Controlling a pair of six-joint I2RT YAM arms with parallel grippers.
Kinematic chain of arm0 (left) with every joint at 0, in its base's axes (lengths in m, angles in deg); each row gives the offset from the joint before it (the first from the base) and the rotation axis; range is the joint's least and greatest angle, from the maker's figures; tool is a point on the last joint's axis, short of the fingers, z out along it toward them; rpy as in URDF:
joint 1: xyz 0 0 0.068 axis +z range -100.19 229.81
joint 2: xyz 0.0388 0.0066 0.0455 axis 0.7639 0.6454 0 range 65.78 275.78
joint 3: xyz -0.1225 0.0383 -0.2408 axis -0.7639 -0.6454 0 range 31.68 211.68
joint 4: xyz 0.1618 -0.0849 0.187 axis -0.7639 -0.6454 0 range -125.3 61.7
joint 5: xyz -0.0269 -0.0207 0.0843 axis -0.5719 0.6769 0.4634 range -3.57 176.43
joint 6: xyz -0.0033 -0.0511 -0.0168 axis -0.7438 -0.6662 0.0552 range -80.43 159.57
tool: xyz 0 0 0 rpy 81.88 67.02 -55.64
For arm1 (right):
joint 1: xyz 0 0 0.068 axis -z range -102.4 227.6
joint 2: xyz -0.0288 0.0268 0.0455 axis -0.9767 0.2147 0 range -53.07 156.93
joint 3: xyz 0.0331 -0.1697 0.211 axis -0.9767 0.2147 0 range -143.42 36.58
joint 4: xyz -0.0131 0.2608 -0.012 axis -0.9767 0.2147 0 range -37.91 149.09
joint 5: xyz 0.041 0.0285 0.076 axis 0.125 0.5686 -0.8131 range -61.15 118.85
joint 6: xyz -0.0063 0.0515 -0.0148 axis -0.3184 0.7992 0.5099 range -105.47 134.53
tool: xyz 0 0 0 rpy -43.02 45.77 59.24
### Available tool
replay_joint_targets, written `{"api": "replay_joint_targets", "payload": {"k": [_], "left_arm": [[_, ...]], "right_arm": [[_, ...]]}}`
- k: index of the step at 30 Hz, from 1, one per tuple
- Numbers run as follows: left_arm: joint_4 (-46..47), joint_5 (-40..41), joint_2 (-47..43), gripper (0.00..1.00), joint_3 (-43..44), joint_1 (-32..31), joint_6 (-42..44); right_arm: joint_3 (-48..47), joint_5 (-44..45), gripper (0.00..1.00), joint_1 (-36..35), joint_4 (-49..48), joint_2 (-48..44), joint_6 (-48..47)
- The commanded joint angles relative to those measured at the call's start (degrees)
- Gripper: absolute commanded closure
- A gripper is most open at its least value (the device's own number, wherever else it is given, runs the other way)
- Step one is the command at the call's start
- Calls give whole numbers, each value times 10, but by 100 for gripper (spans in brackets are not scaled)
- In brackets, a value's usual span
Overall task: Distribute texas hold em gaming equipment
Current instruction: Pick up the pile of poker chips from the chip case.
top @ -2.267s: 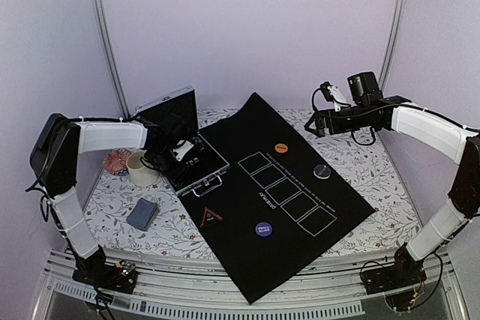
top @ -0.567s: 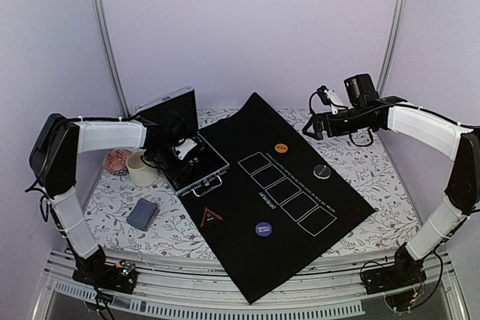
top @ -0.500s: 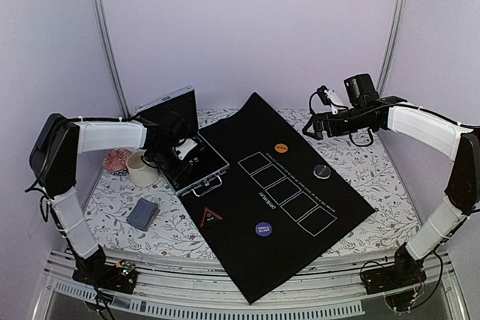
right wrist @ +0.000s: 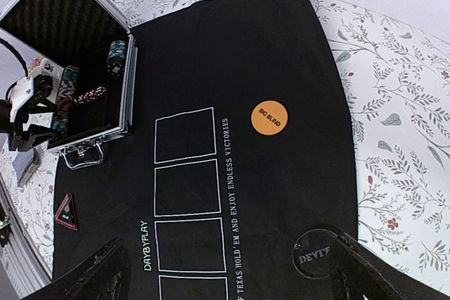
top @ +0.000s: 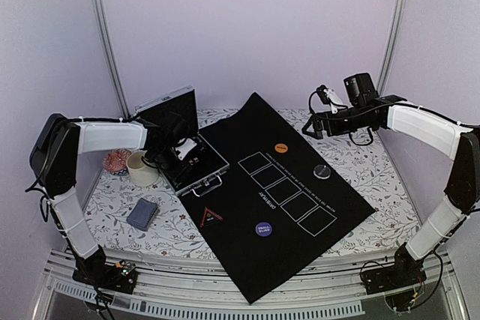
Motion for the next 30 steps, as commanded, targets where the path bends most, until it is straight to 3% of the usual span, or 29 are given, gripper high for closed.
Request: {"api": "replay_joint_targets", "payload": {"k": [1, 17, 30], "left_arm": [[-12, -4, 17, 42, -7, -3, 5], [-32, -2, 43, 47, -12, 15, -7], [-58, -18, 48, 46, -16, 37, -22]], "right_arm": [[-15, -6, 1, 1, 7, 7, -5], [-19, -5, 1, 1, 12, 8, -9], [-18, -7, 1, 1, 14, 9, -11]]}}
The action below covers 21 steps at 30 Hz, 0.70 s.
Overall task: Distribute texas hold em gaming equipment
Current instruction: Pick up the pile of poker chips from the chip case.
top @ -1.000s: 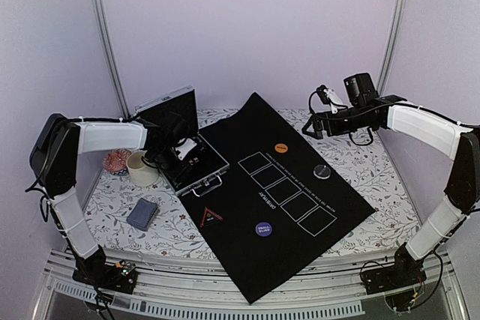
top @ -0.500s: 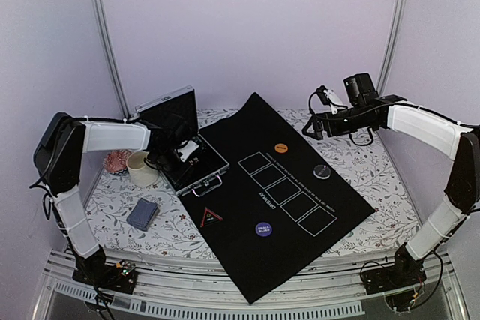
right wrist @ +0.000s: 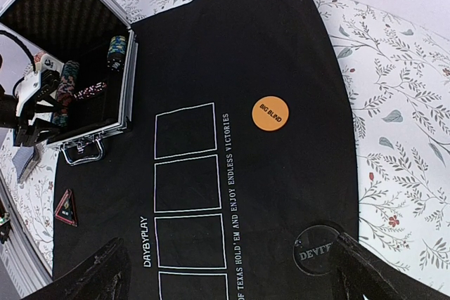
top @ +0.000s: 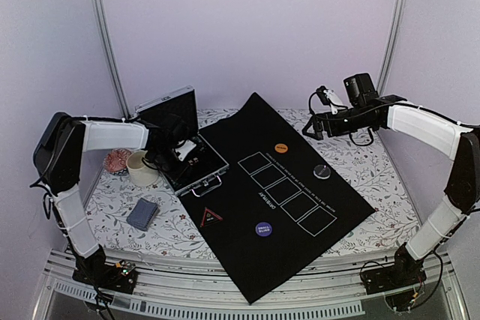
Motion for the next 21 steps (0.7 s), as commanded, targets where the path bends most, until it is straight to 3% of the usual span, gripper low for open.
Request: {"api": "replay_joint_targets", "payload": {"k": [1, 10, 21], "left_arm": [[-66, 21, 27, 47, -17, 19, -1], [-75, 10, 32, 61, -15, 36, -5], [-88, -32, 45, 44, -19, 53, -4]], "right_arm": [[-18, -5, 1, 1, 4, 9, -5], [-16, -4, 1, 1, 9, 5, -7], [-12, -4, 1, 1, 12, 1, -8]]}}
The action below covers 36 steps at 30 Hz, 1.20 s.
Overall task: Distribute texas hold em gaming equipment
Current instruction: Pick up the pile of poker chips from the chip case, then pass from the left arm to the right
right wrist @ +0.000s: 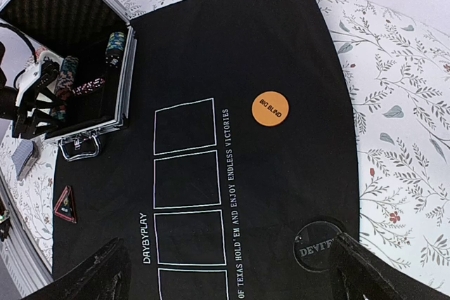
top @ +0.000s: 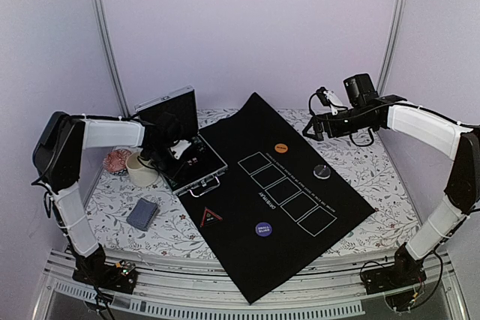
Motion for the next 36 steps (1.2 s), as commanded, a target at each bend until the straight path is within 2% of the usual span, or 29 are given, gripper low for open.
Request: {"api": "replay_joint_targets", "payload": {"k": [1, 3, 8, 12, 16, 30, 32, 36], "left_arm": [[-77, 19, 43, 44, -21, 20, 4], [-80, 33, 50, 46, -21, 20, 1], [-83, 62, 47, 61, -20, 20, -5], [-84, 47, 33, 84, -15, 19, -3], [-97, 33, 9, 100, -6, 14, -7], [-116, 44, -116, 100, 61, -31, -57], [-116, 49, -124, 100, 74, -55, -70], [-104, 100, -124, 100, 95, -157, -58]], "right_arm": [[-11, -3, 1, 1, 5, 1, -6], [-10, -3, 1, 1, 6, 1, -6], [-9, -3, 1, 1, 8, -1, -6], [-8, -6, 1, 1, 6, -1, -6], [-10, -7, 1, 1, 8, 1, -6], [-12, -24, 1, 1, 4, -14, 0], [-10, -28, 1, 1, 3, -20, 0], [-5, -31, 1, 1, 2, -34, 0]]}}
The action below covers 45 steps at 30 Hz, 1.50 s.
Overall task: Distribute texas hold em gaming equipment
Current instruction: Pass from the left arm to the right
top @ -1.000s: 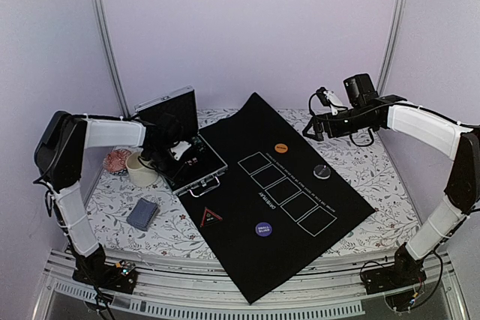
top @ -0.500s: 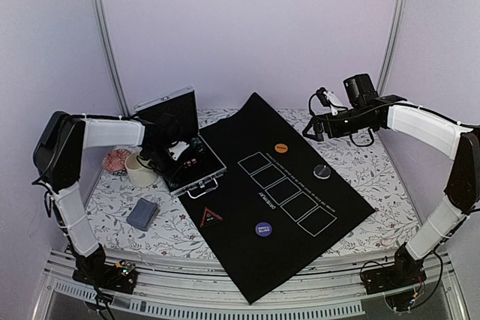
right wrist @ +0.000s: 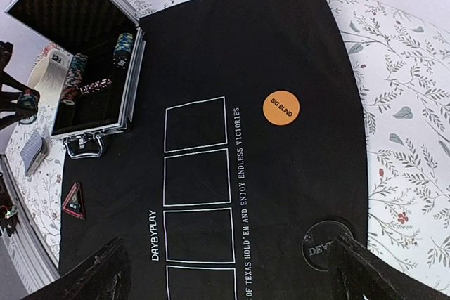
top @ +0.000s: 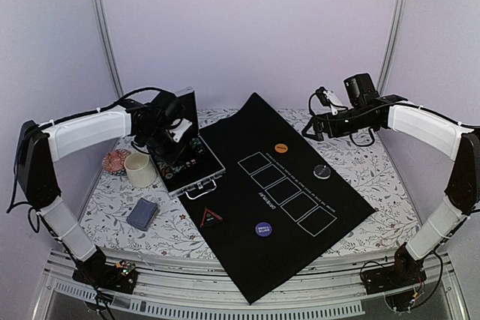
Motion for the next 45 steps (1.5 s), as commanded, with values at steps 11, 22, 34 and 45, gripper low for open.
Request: {"api": "replay_joint_targets", "payload": {"k": [11, 22, 34, 45], "left_arm": [[58, 26, 90, 100, 83, -253, -22], [121, -12, 151, 100, 68, -301, -74], [268, -140, 116, 100, -65, -229, -248], [635, -293, 50, 100, -281, -151, -493]], "right_arm": [[52, -42, 1, 1, -7, -94, 3], [143, -102, 1, 0, -23, -156, 15], [179, -59, 1, -155, -43, -150, -54], [208, 2, 2, -275, -191, -111, -152]]}}
